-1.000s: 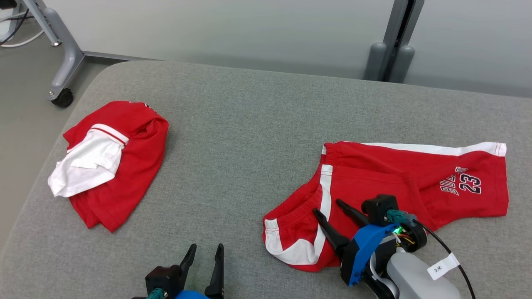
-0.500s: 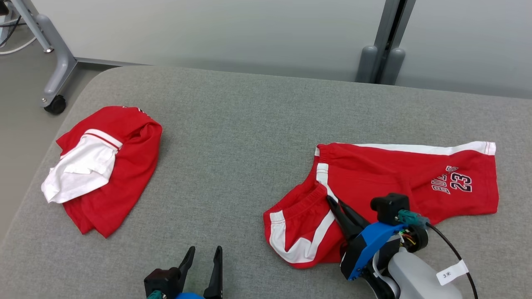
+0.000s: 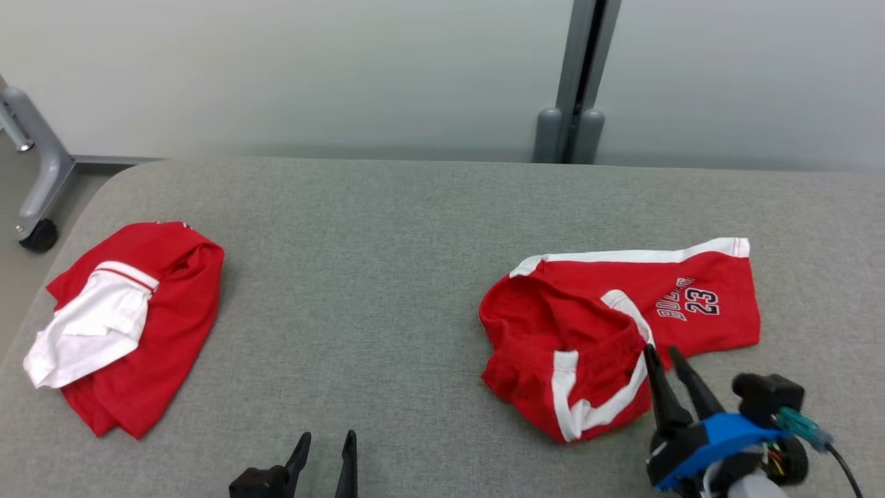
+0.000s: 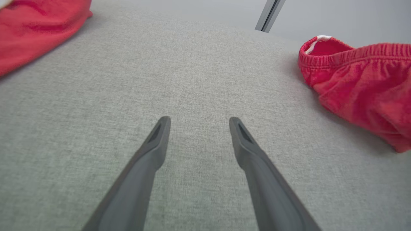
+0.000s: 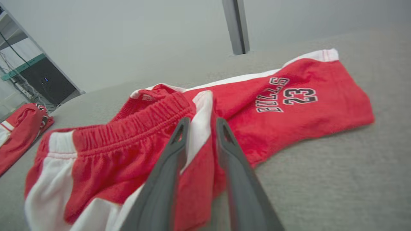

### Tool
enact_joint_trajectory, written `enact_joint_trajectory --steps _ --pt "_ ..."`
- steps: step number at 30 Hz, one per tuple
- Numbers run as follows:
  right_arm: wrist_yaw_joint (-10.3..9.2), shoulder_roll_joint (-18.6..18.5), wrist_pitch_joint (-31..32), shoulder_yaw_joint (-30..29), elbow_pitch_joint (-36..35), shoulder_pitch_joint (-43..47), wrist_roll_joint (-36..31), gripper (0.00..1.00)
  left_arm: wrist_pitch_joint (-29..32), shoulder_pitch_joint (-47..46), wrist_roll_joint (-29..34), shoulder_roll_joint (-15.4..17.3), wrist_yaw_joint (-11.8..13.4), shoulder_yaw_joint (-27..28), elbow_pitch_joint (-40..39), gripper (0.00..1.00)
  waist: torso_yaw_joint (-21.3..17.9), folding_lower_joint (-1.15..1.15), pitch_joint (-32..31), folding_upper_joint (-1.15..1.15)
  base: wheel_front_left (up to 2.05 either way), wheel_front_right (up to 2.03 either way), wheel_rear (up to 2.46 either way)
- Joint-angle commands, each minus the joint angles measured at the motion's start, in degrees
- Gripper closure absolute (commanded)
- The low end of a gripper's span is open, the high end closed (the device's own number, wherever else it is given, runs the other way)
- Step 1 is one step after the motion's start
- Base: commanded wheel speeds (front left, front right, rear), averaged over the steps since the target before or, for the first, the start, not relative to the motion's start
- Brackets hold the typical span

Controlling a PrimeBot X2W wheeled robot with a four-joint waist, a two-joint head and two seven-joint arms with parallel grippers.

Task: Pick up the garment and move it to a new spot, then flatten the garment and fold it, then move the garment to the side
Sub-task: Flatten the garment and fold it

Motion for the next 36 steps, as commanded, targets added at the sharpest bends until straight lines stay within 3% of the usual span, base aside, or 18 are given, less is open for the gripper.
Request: enact_joint_trajectory --steps 1,6,13,18,23,28,31,36 --pt "0.00 0.8 -0.2 -4.2 -0.6 2.8 -2.3 0.00 -0.2 0.5 0.3 0.0 -0.3 0.4 0.0 0.00 -1.5 0.00 -1.0 0.00 0.00 0.00 0.00" --pt "0.00 2.4 -0.2 -12.8 -4.4 7.2 -8.7 0.00 -0.2 0.6 0.4 0.0 -0.5 0.5 -0.2 0.00 -3.2 0.00 -1.3 0.00 0.00 0.00 0.00" --pt "0.00 2.5 -0.2 -11.0 -14.7 9.3 -15.7 0.00 -0.2 -1.3 1.1 0.0 -0.9 0.2 -2.3 0.00 -4.9 0.00 -1.2 0.00 0.00 0.00 0.00" --pt "0.00 2.4 -0.2 -10.4 -15.5 10.5 -16.7 0.00 -0.2 -5.2 3.7 0.0 -2.4 -4.2 -8.7 0.00 -5.8 0.00 -1.0 0.00 0.00 0.00 0.00" --pt "0.00 2.4 -0.2 -10.6 -14.4 11.6 -17.3 0.00 0.1 -13.1 1.8 0.0 -3.9 -17.4 -6.9 0.00 -7.2 0.00 -1.1 0.00 0.00 0.00 0.00" --pt "0.00 2.4 -0.2 -10.2 -13.4 11.6 -17.5 0.00 4.0 -23.9 -5.2 2.0 -3.8 -33.1 -3.1 0.00 -8.8 0.00 -0.9 0.00 0.00 0.00 0.00" --pt "0.00 2.4 -0.2 -10.0 -13.3 11.3 -17.5 0.00 7.3 -29.1 -9.3 3.0 -3.8 -38.9 -0.6 0.00 -9.6 0.00 -0.5 0.00 0.00 0.00 0.00" --pt "0.00 2.4 -0.2 -9.7 -13.3 10.9 -17.4 0.00 12.3 -33.8 -14.2 3.8 -3.8 -43.9 2.8 0.00 -10.2 0.00 0.0 0.00 0.00 0.00 0.00"
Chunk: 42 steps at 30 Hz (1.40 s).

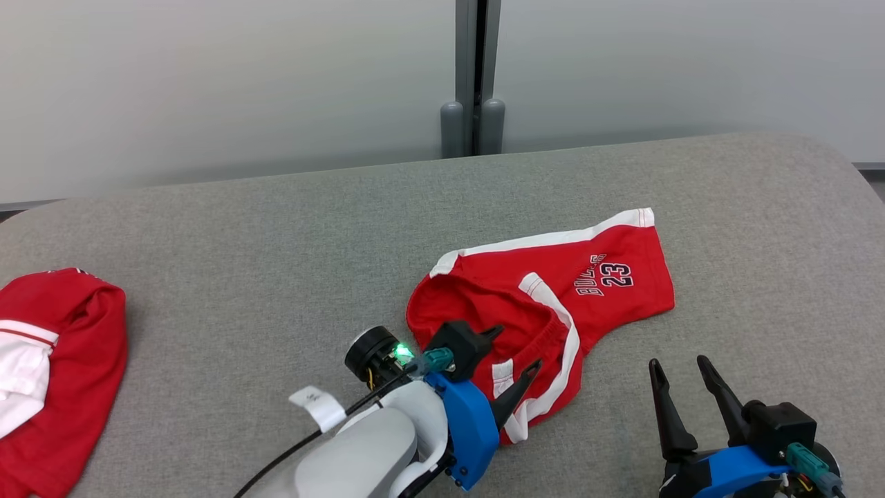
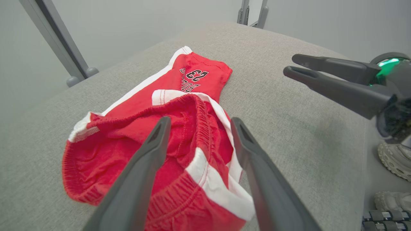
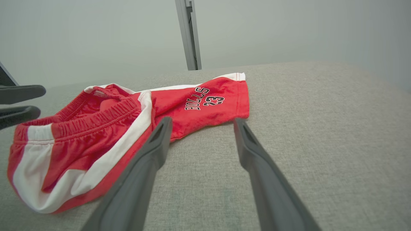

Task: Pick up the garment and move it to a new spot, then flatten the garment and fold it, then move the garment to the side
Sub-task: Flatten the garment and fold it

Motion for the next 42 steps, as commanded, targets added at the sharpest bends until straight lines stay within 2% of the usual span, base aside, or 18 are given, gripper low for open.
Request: enact_joint_trajectory --steps 1,7,12,13,15,16,19,23,30,36,37,38,39,40,41,42 --pt "0.00 0.0 -0.2 0.1 0.1 -0.1 0.0 0.00 0.5 -1.6 -1.0 0.3 -0.1 -0.9 0.4 0.00 -0.1 0.00 0.1 0.00 0.00 0.00 0.00" --pt "0.00 0.0 -0.2 0.1 0.0 -0.2 0.2 0.00 7.5 -4.5 -7.3 1.6 -0.1 -7.1 2.9 0.00 -0.3 0.00 0.5 0.00 0.00 0.00 0.00" --pt "0.00 0.0 -0.2 0.3 -0.2 -0.4 0.3 0.00 9.4 -5.6 -10.3 1.9 -0.1 -9.4 3.8 0.00 -0.1 0.00 0.6 0.00 0.00 0.00 0.00" --pt "0.00 0.0 -0.2 0.3 -0.1 -0.5 0.3 0.00 10.0 -5.5 -10.7 2.1 -0.1 -9.9 4.0 0.05 0.0 0.00 0.6 0.00 0.00 0.00 0.00" --pt "0.00 0.0 -0.2 0.4 0.0 -0.5 0.4 0.00 10.9 -5.4 -11.4 2.4 -0.1 -10.5 4.1 0.64 0.2 0.00 0.6 0.00 0.00 0.00 0.00" --pt "0.00 0.0 -0.2 0.4 0.0 -0.5 0.4 0.00 11.1 -5.4 -11.7 2.6 -0.1 -11.0 3.9 1.00 0.4 0.00 0.6 0.00 0.00 0.00 0.00" --pt "0.00 0.0 -0.2 0.4 0.2 -0.6 0.5 0.00 10.9 -5.0 -12.7 3.2 -0.1 -11.5 3.5 1.00 0.9 0.00 0.6 0.00 0.00 0.00 0.00" --pt "0.00 0.0 -0.2 0.2 0.2 -0.7 0.9 0.00 5.7 -4.6 -14.2 3.8 0.0 -9.7 4.5 1.00 1.8 0.00 0.4 0.00 0.00 0.00 0.00" --pt "0.00 0.0 -0.2 -0.3 0.3 -0.4 1.4 0.00 -8.8 -0.9 -15.6 6.4 6.8 -2.2 6.5 1.00 3.8 0.00 -0.3 0.00 0.00 0.00 0.00" --pt "0.00 0.0 -0.2 0.4 1.0 -1.1 1.5 0.00 -12.3 6.9 -18.9 8.0 11.9 4.5 7.3 1.00 5.6 0.00 -0.7 0.00 0.00 0.00 0.00" --pt "0.00 0.0 -0.2 0.8 1.2 -1.3 1.3 0.00 -12.5 8.0 -18.8 8.1 12.5 5.5 7.6 0.72 5.9 0.00 -0.7 0.00 0.00 0.00 0.00" --pt "0.00 0.0 -0.2 1.0 1.6 -1.5 1.3 0.00 -12.5 9.1 -19.0 7.8 13.1 6.9 7.6 0.71 6.2 0.00 -0.6 0.00 0.00 0.00 0.00" --pt "0.00 -0.1 -0.2 1.3 1.9 -2.0 1.3 0.00 -12.6 10.0 -19.0 7.3 13.6 9.2 6.9 0.61 6.5 0.00 -0.5 0.00 0.00 0.00 0.00" --pt "0.00 -0.1 -0.2 1.6 2.2 -2.4 1.3 0.00 -12.6 11.2 -18.2 6.8 14.0 11.2 6.2 0.16 6.8 0.00 -0.5 0.00 0.00 0.00 0.00" --pt "0.00 0.0 -0.2 2.0 2.7 -2.8 1.5 0.00 -12.6 12.5 -17.1 6.3 14.7 13.5 5.5 0.00 7.1 0.00 -0.5 0.00 0.00 0.00 0.00" --pt "0.00 0.0 -0.2 2.5 3.2 -3.4 1.9 0.00 -12.6 13.9 -15.6 6.0 15.2 15.3 4.9 0.00 7.4 0.00 -0.5 0.00 0.00 0.00 0.00"
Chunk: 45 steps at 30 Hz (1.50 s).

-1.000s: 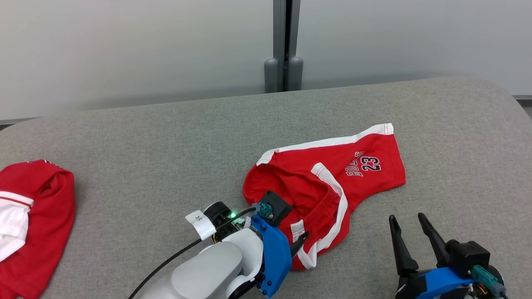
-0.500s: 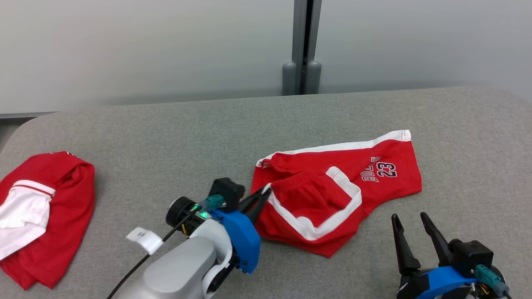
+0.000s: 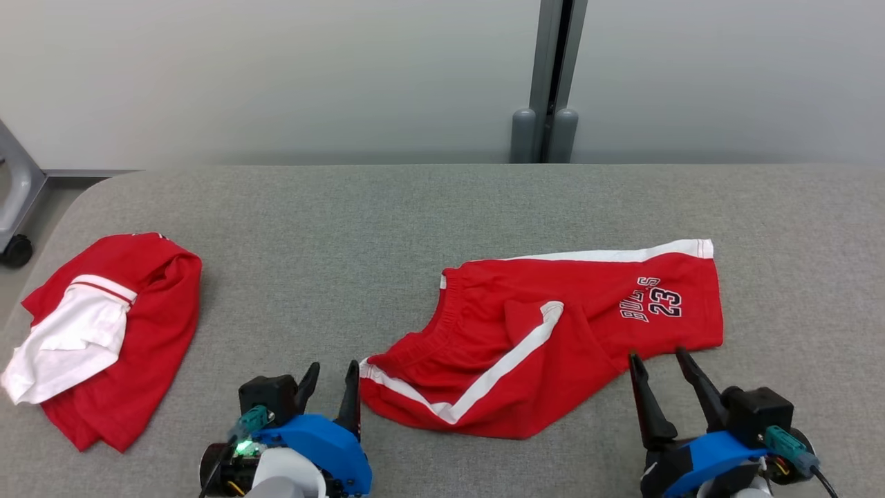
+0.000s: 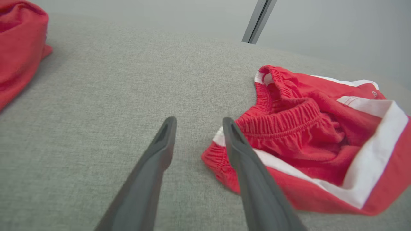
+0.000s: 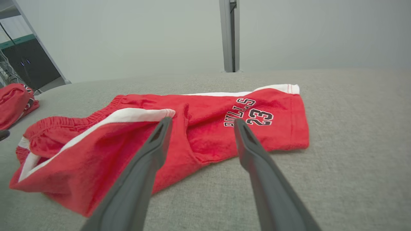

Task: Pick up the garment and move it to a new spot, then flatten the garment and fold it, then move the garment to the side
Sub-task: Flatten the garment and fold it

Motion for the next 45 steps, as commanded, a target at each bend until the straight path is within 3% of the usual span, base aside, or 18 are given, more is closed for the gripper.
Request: enact_joint_trajectory --steps 1,5,11,17,29,30,31,32,33,39,45 --pt "0.00 0.0 -0.2 1.0 0.7 -1.7 0.6 0.00 -0.2 2.2 2.5 -0.6 0.9 2.9 -1.4 0.00 0.6 0.00 0.2 0.00 0.00 0.00 0.00" --pt "0.00 0.0 -0.2 3.8 3.5 -5.6 2.0 0.00 -0.3 6.8 8.8 -2.7 0.5 9.2 -4.7 0.00 1.8 0.00 0.6 0.00 0.00 0.00 0.00" --pt "0.00 -0.1 1.5 7.8 10.0 -13.0 10.3 0.00 -0.3 9.9 16.2 -4.7 -2.0 14.1 -5.6 0.00 4.3 0.00 1.4 0.00 0.00 0.00 0.00" --pt "0.00 -0.1 3.5 10.2 16.1 -17.2 22.4 0.00 -0.3 10.9 19.9 -6.6 -4.5 17.5 -4.1 0.00 6.1 0.00 2.2 0.00 0.00 0.00 0.00" --pt "0.00 -0.1 3.2 15.8 25.2 -21.0 34.0 0.00 -0.3 10.9 25.3 -8.8 -7.5 21.9 -2.0 0.00 6.4 0.00 3.0 0.00 0.00 0.00 0.00" --pt "0.00 -0.1 3.1 16.4 25.8 -21.3 34.6 0.51 -0.3 10.7 25.6 -8.9 -7.8 22.1 -1.9 0.00 6.4 0.00 3.0 0.00 0.00 0.00 0.00" --pt "0.00 -0.1 2.8 16.7 26.2 -21.6 35.5 0.79 -0.3 10.5 25.8 -9.0 -8.0 22.5 -1.9 0.00 6.5 0.00 3.1 0.00 0.00 0.00 0.00" --pt "0.00 -0.1 2.8 16.7 26.2 -21.6 35.5 0.79 -0.3 10.5 25.8 -9.0 -8.0 22.5 -1.9 0.00 6.5 0.00 3.1 0.00 0.00 0.00 0.00" --pt "0.00 -0.1 2.4 17.1 26.8 -22.1 35.8 1.00 -0.3 10.4 26.0 -9.1 -8.1 22.7 -1.9 0.00 6.6 0.00 3.2 0.00 0.00 0.00 0.00" --pt "0.00 -0.1 -0.1 17.1 25.9 -23.7 33.5 1.00 -0.3 11.5 27.2 -9.6 -8.7 24.5 -1.9 0.00 5.6 0.00 2.6 0.00 0.00 0.00 0.00" --pt "0.00 -0.1 -0.2 6.4 16.6 -17.6 26.5 1.00 -0.3 12.9 28.1 -9.7 -9.3 26.4 -1.8 0.00 1.3 0.00 0.6 0.00 0.00 0.00 0.00"
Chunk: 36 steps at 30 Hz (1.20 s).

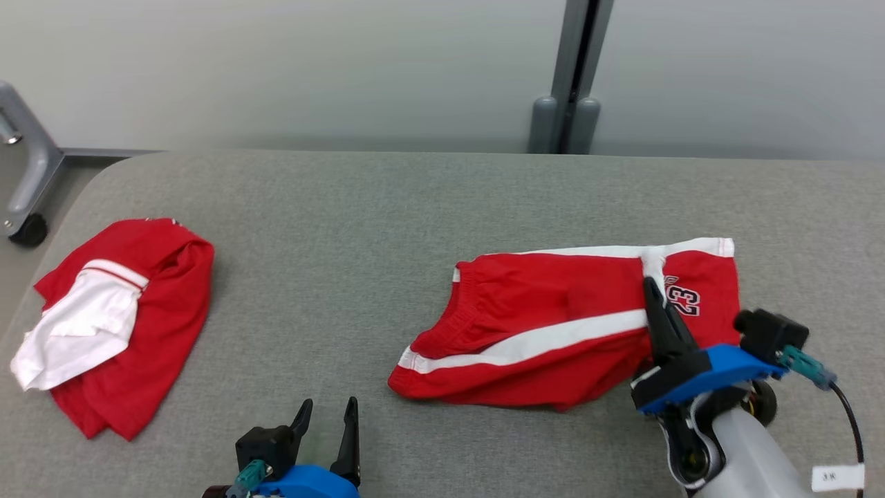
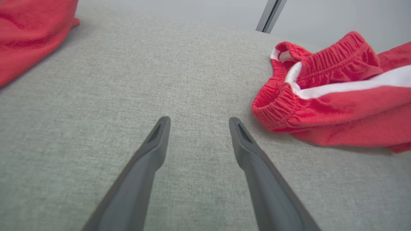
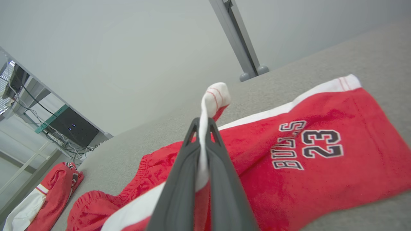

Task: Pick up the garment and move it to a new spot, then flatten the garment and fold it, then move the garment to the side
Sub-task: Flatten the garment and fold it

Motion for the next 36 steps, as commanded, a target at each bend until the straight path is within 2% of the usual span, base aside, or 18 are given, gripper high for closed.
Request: enact_joint_trajectory --steps 1,6,7,8,9,15,20,23,26,31,36 --pt "0.00 -0.3 -0.2 -1.5 -1.2 2.8 -0.9 1.00 -0.3 0.3 0.3 0.0 -0.2 0.3 -0.1 0.00 -1.9 0.00 -1.4 0.00 0.00 0.00 0.00" --pt "0.00 -0.2 -0.2 -7.4 -6.2 11.1 -2.8 1.00 -0.3 1.0 0.0 -0.1 0.0 1.0 -0.1 0.00 -5.0 0.00 -2.5 0.00 0.00 0.00 0.00" --pt "0.00 -0.2 -0.2 -8.0 -6.1 12.7 -2.8 0.84 -0.3 1.2 -0.2 -0.1 0.0 1.1 -0.1 0.00 -5.5 0.00 -2.7 0.00 0.00 0.00 0.00" --pt "0.00 -0.2 -0.2 -8.4 -6.0 13.9 -3.1 0.54 -0.3 1.2 -0.3 -0.1 0.1 1.2 0.0 0.00 -5.9 0.00 -2.8 0.00 0.00 0.00 0.00" --pt "0.00 -0.2 -0.2 -8.9 -6.0 14.9 -3.2 0.00 -0.3 1.2 -0.3 -0.1 0.2 1.3 0.0 0.00 -6.2 0.00 -2.9 0.00 0.00 0.00 0.00" --pt "0.00 -0.2 -0.2 -14.8 -7.7 19.5 -8.4 0.00 -0.3 2.2 2.2 -0.1 2.5 3.1 -1.1 0.00 -7.1 0.00 -3.8 0.00 0.00 0.00 0.00" --pt "0.00 -0.2 -0.2 -14.2 -14.1 19.4 -22.2 0.00 -0.3 3.0 5.6 -0.1 3.6 5.4 -4.3 0.00 -7.2 0.00 -4.1 0.00 0.00 0.00 0.00" --pt "0.00 -0.2 -0.2 -11.7 -16.6 18.1 -29.8 0.00 -0.3 3.5 8.5 0.3 3.2 5.9 -6.2 0.00 -7.2 0.00 -4.2 0.00 0.00 0.00 0.00" --pt "0.00 -0.2 -0.2 -9.3 -16.1 17.5 -34.4 0.00 -0.3 4.2 10.7 0.8 2.3 6.2 -6.9 0.00 -6.9 0.00 -4.7 0.00 0.00 0.00 0.00" --pt "0.00 -0.2 -0.2 -7.7 -12.1 16.8 -37.6 0.00 -0.3 5.5 12.9 1.0 -0.2 6.1 -6.0 0.00 -6.4 0.00 -5.2 0.00 0.00 0.00 0.00" --pt "0.00 -0.2 -0.2 -8.3 -8.6 17.6 -36.5 0.00 -0.3 6.9 13.2 0.6 -1.6 6.8 -6.1 0.00 -5.8 0.00 -5.4 0.00 0.00 0.00 0.00"
